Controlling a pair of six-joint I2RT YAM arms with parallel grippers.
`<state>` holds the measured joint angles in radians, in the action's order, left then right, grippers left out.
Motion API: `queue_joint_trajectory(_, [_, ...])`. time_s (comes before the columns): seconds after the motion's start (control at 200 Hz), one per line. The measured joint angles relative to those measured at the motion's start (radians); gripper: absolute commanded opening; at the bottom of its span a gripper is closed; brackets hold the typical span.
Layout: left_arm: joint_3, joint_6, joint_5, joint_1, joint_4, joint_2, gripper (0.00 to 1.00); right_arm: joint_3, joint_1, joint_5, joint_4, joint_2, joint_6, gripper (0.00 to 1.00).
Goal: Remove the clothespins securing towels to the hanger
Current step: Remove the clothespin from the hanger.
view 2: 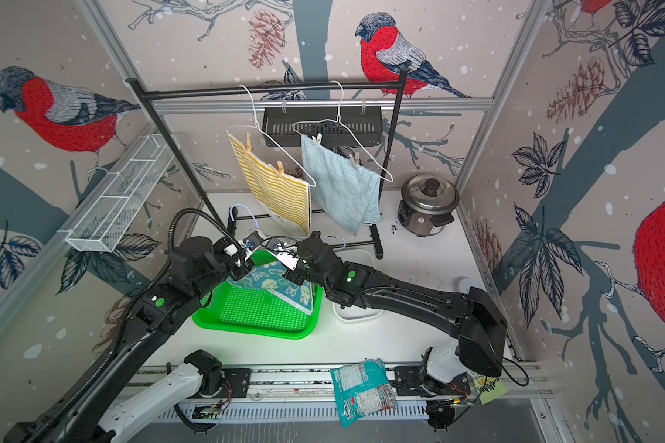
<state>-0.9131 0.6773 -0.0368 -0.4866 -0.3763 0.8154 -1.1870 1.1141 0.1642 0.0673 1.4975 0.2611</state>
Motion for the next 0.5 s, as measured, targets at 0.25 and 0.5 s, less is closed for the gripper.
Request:
queue_joint_trajectory(0.25, [-0.005, -0.044, 0.006, -0.006, 0.020, 0.024, 0.00, 0.073, 0.014, 0.080, 0.164, -0.015, -0.033, 0.02])
queue_joint_trajectory(0.5, [-0.009, -0.077, 0.035, -0.010, 0.016, 0.057, 0.00, 0.101, 0.031, 0.116, 0.349, -0.013, -0.048, 0.01])
